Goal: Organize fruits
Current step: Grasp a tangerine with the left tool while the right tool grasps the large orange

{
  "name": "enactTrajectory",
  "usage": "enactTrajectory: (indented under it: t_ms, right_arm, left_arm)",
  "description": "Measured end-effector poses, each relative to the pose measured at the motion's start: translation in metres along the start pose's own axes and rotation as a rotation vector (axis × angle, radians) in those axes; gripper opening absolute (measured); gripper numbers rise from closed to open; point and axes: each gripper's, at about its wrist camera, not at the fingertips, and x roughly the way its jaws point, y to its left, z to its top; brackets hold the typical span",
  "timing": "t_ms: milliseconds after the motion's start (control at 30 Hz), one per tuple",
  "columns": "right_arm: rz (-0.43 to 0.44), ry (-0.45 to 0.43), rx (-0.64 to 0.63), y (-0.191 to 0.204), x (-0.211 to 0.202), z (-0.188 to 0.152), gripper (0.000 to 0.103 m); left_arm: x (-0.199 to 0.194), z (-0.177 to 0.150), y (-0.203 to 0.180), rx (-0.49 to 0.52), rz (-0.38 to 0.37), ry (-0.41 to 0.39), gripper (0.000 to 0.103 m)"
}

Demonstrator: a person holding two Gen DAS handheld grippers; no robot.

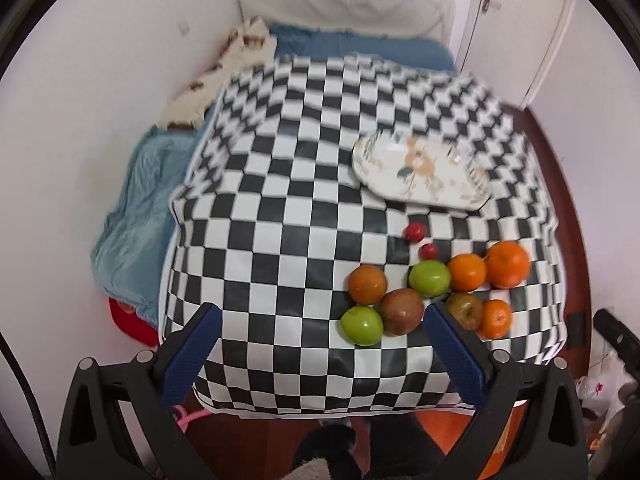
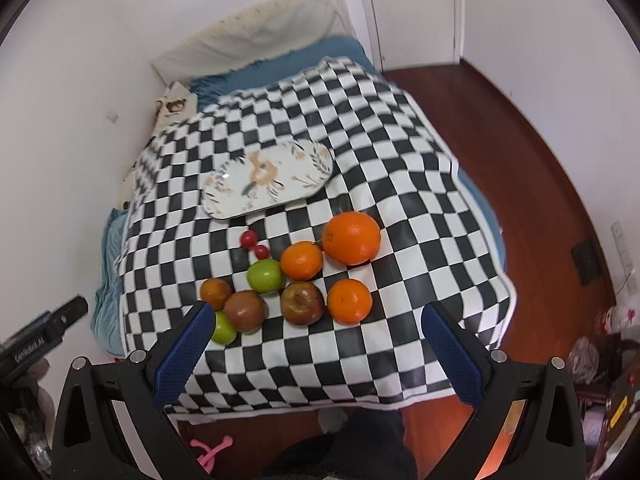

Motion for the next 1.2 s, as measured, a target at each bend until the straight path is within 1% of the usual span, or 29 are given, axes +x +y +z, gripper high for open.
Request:
enactTrajectory:
  t_ms: [33,133,200,300,333,367,467,533,600,667,700,733,767,800,900,1033,1100,1167,1200]
  right_arm:
    - [0.006,0.023,0.011,-0.007,0.016,0.01,0.103]
    - [0.015,0.077,0.029,-0.024,0.061,0.037,0.103]
    - [0.032,0.116,0.043,-0.034,0.088,0.052,0.103]
    - [0.055,0.207,0.043,-0.046,0.136,0.074,0.103]
    - [0.064,0.238,0.04,-0.048,0.152,0.08,0.103]
    - [0.069,0.263,0.037,-0.05,0.165,0.084,0.103]
    - [0.096,0.338,0.026,-0.052,0.203,0.096,0.103]
    - [0.09,0.377,0.006,-0.049,0.222,0.099,0.103]
    - [0.073,0.412,-0.007,-0.047,0.243,0.101,0.103]
    - [0.063,0.445,-0.012,-0.045,0.258,0.1,0.103]
    - [0.054,0.464,-0.016,-0.045,0.268,0.1,0.103]
    - [0.05,0.484,-0.017,-0.045,0.273,0.097,0.103]
    - [0.056,0.498,-0.013,-0.045,0.278,0.095,0.103]
    - [0.068,0.513,-0.009,-0.045,0.283,0.093,0.103]
    - [0.08,0.554,0.003,-0.045,0.297,0.087,0.103]
    - [0.085,0.57,0.012,-0.041,0.305,0.08,0.102]
    - [0.091,0.567,0.006,-0.038,0.307,0.077,0.095]
    - [0.063,0.561,-0.003,-0.036,0.309,0.076,0.088]
    - [0.064,0.557,-0.007,-0.034,0.309,0.074,0.088]
  left_arm:
    - [0.017,0.007,-0.005,-0.002,-0.013,0.037,0.103]
    - [0.057,0.018,-0.009,-0.021,-0.004,0.119,0.103]
    - [0.091,0.025,-0.015,-0.051,-0.005,0.197,0.103]
    - [0.138,0.028,-0.017,-0.128,-0.042,0.328,0.099]
    - [0.15,0.028,-0.016,-0.151,-0.057,0.362,0.098]
    - [0.168,0.027,-0.018,-0.179,-0.071,0.412,0.098]
    - [0.203,0.024,-0.021,-0.231,-0.09,0.495,0.096]
    - [0.225,0.021,-0.025,-0.26,-0.104,0.548,0.093]
    - [0.24,0.018,-0.028,-0.281,-0.108,0.569,0.09]
    - [0.25,0.014,-0.031,-0.303,-0.113,0.586,0.083]
    - [0.254,0.013,-0.033,-0.307,-0.118,0.589,0.076]
    - [0.258,0.012,-0.036,-0.31,-0.115,0.594,0.073]
    - [0.26,0.01,-0.038,-0.312,-0.11,0.592,0.073]
    - [0.261,0.009,-0.041,-0.31,-0.112,0.59,0.069]
    - [0.259,0.005,-0.053,-0.3,-0.137,0.575,0.053]
    - [0.255,0.003,-0.071,-0.263,-0.109,0.553,0.053]
    - [0.241,0.005,-0.082,-0.25,-0.099,0.527,0.052]
    - [0.232,0.006,-0.092,-0.226,-0.088,0.495,0.052]
    - [0.22,0.003,-0.093,-0.221,-0.088,0.486,0.052]
